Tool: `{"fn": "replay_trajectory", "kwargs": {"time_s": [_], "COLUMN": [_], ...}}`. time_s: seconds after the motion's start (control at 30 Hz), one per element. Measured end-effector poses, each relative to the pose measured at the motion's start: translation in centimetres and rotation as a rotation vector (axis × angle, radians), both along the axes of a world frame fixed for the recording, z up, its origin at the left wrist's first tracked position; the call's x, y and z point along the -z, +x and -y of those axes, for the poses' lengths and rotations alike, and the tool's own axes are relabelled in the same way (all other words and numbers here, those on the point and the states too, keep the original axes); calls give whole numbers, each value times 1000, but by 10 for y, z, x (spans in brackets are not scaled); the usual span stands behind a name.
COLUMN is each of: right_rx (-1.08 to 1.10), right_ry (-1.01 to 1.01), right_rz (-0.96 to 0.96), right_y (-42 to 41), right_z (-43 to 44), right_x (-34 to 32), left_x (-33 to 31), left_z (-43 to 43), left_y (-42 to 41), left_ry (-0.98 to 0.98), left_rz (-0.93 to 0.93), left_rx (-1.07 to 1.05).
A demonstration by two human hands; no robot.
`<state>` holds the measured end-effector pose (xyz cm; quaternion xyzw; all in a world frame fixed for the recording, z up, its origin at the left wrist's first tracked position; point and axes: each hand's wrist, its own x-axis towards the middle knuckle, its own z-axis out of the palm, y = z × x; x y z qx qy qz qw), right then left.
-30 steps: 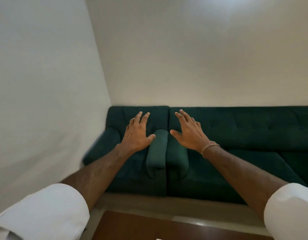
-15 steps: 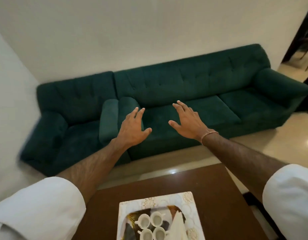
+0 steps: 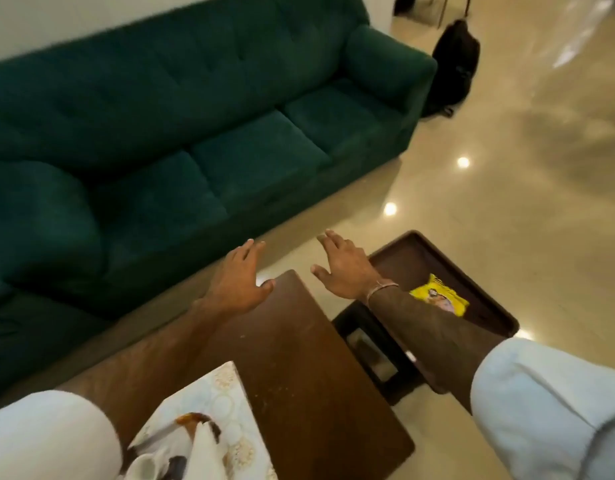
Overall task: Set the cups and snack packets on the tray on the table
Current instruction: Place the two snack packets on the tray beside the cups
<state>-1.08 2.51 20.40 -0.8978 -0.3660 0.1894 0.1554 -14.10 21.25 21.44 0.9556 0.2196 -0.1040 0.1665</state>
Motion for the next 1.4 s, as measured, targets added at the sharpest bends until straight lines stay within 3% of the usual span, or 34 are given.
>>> {"fn": "replay_trajectory", "kwargs": {"time_s": [0.43,0.57,0.63,0.73,0.9,1.07,1.4], "right_rx": [437,641,827,1164,1433,1497,1292], "right_ry": [-199,-234,-119,183,505,775,977], "right_rz": [-132,-70,-173,-474,-707,-886,-1154], "right_y": [97,102,103,106,112,113,98], "right_z": [222,269,281,284,268,271,274], "right_x": [192,225,240,253,273,278,247], "left_x": [197,231,242,253,267,272,229], "left_z": [207,258,276,293,315,310,269], "left_y": [161,194,206,213,211,210,178], "left_ry": [-194,-329,-438,-594,-935,-1204,-1650], "left_rz": [-199,-253,-282,-280,-227,-173,-56], "left_rx": [331,183,-74,-443,-799,-928,-857]}}
